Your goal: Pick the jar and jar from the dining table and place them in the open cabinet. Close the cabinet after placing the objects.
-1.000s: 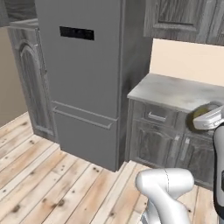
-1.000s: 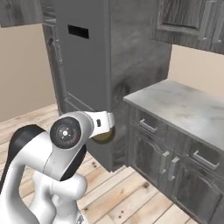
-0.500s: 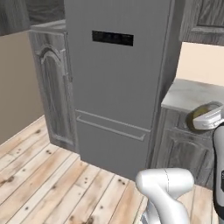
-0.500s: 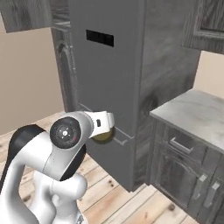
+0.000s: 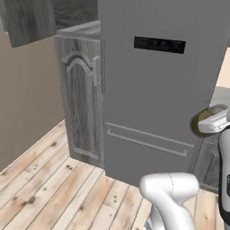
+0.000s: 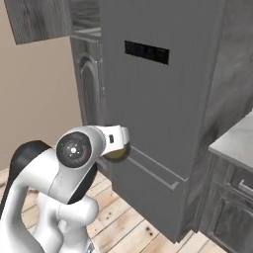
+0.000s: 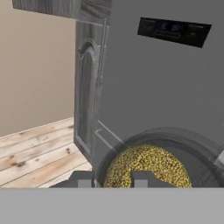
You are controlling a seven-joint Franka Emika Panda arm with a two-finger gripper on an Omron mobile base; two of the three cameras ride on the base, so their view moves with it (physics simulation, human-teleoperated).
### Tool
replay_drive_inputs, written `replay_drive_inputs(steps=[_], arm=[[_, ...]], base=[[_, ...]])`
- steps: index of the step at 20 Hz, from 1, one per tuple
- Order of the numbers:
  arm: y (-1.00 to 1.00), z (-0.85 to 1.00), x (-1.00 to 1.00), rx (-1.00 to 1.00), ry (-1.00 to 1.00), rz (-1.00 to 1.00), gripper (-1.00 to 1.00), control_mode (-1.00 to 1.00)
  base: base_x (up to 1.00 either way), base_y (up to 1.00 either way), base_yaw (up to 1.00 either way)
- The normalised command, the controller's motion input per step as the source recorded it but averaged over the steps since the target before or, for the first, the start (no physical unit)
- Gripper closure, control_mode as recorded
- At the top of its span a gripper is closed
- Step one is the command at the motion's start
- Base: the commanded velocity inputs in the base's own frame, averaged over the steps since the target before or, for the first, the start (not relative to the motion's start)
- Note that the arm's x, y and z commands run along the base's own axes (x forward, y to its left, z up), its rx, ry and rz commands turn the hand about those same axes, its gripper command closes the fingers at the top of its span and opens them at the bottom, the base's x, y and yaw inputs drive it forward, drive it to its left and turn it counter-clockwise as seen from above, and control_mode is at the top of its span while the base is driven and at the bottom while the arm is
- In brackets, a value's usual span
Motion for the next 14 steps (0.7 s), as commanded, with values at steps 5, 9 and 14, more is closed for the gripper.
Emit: replay_drive_inputs(steps=[5,9,14], arm=[[0.00,0.00,0.00,0.00,0.00,0.00,1.00,1.00],[0.00,0.00,0.00,0.00,0.00,0.00,1.00,1.00],[0.00,0.00,0.00,0.00,0.00,0.00,1.00,1.00]], base=[[0.37,0.81,-0.20],[0.30,0.75,-0.26],[0.17,0.65,-0.31]])
